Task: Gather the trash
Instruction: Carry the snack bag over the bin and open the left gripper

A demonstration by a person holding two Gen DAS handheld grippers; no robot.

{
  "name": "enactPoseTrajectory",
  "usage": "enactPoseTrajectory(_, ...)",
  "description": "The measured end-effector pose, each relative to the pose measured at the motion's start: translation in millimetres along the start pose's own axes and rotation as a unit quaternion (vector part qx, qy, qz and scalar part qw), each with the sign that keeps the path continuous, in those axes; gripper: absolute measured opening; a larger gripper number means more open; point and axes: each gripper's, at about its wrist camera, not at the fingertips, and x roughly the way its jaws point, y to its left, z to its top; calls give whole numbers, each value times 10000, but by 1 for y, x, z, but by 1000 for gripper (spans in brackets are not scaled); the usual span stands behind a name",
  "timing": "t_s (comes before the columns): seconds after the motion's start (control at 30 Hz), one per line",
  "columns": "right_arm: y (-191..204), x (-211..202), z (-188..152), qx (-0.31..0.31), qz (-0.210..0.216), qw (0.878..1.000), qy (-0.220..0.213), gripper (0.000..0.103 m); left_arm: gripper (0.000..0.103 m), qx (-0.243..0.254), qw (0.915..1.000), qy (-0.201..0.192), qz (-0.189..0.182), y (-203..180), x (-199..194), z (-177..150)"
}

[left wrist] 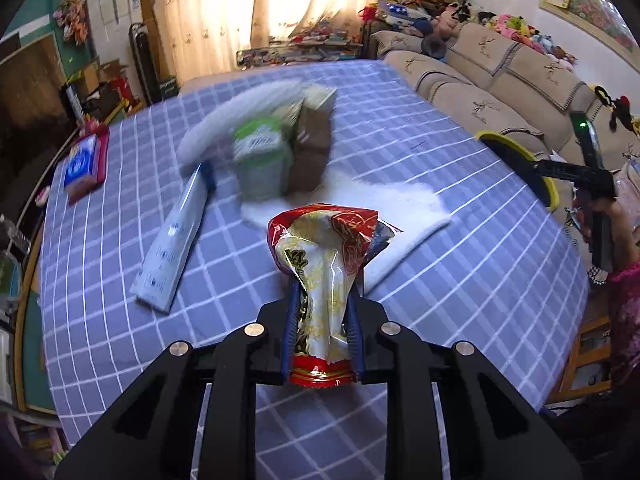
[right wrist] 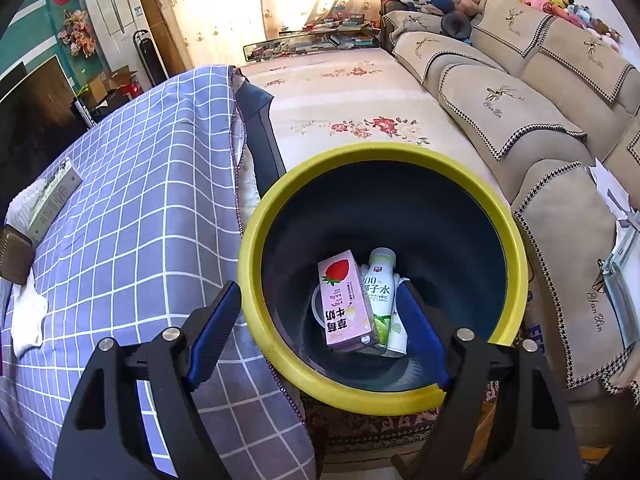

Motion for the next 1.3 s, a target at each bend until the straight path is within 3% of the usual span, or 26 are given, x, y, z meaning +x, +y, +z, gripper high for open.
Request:
enactPoseTrajectory(0.3, -27, -28, -1, 156, 41, 9993, -329, 75, 22, 685, 9952, -134, -682, -77, 10, 58)
enactPoseTrajectory(0.6, -92, -63, -8, 544, -266, 9959, -666, 75, 22, 1683, 9712, -109, -1683, -206, 61, 130)
enactPoseTrajectory(0.73, -120, -70, -11, 781, -382, 9935, -731, 75, 23, 1935, 9628, 0, -1888, -255, 91, 160)
enactPoseTrajectory(0.9, -145, -74, -15, 985, -471, 9911, -763, 75, 25, 2036, 9585, 343, -1966, -302, 142, 187)
enactPoseTrajectory(1.07, -156, -75, -18, 1035, -509, 9907, -728, 76, 36, 1998, 9595, 726, -1851, -339, 204, 202)
enactPoseTrajectory(1.13, -159, -76, -20, 1036, -549, 9906, -702, 80, 53, 2055, 9599, 830, -1719, -351, 224, 200)
enactPoseTrajectory(1.3, -166, -83, -28, 1053, -698, 9900, -634, 81, 77, 1947, 9634, 1047, -1515, -364, 256, 202)
